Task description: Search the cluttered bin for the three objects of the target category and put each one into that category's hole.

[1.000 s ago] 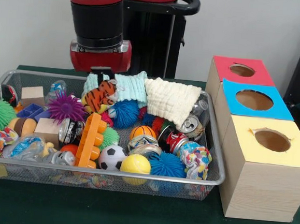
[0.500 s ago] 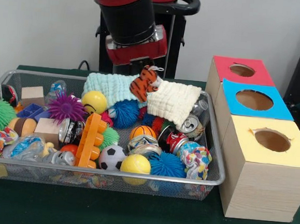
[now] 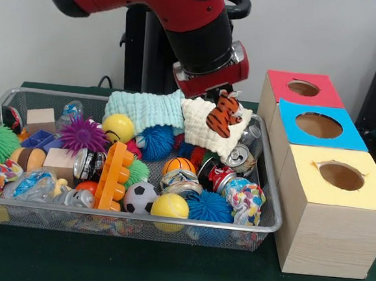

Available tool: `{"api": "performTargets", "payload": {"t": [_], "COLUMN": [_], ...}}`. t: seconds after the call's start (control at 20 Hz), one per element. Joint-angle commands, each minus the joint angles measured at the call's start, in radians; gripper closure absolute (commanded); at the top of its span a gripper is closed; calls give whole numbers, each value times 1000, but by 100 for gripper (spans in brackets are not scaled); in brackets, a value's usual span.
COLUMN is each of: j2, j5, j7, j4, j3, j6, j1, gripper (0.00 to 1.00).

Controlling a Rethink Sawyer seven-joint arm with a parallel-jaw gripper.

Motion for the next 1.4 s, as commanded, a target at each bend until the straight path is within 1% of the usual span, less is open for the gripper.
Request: {"api": "performTargets", "payload": {"t": [0.05,0.2,0.3,0.4,0.45,0.65,1.0,1.25,1.4], "j2": [131,139,142,140,132,116,93,81,78], "j5": [-46,-46,-40,-41,-40,-33,-33,-43,-46], "j7": [-95,-76,-70,-58,-48,-36,-33,-24,-18], "j4": [-98,-115,-118,-128,-136,-150,-142,-152,-152], "j3": [37,30,27,10,-5,-26,-25,-32,-29], "j6": [-23,-7,21,62,113,222,320,440,457], "j1": [32,41,43,54,61,73,74,80,78], "gripper": [100,100,100,100,100,100,100,100,100]}}
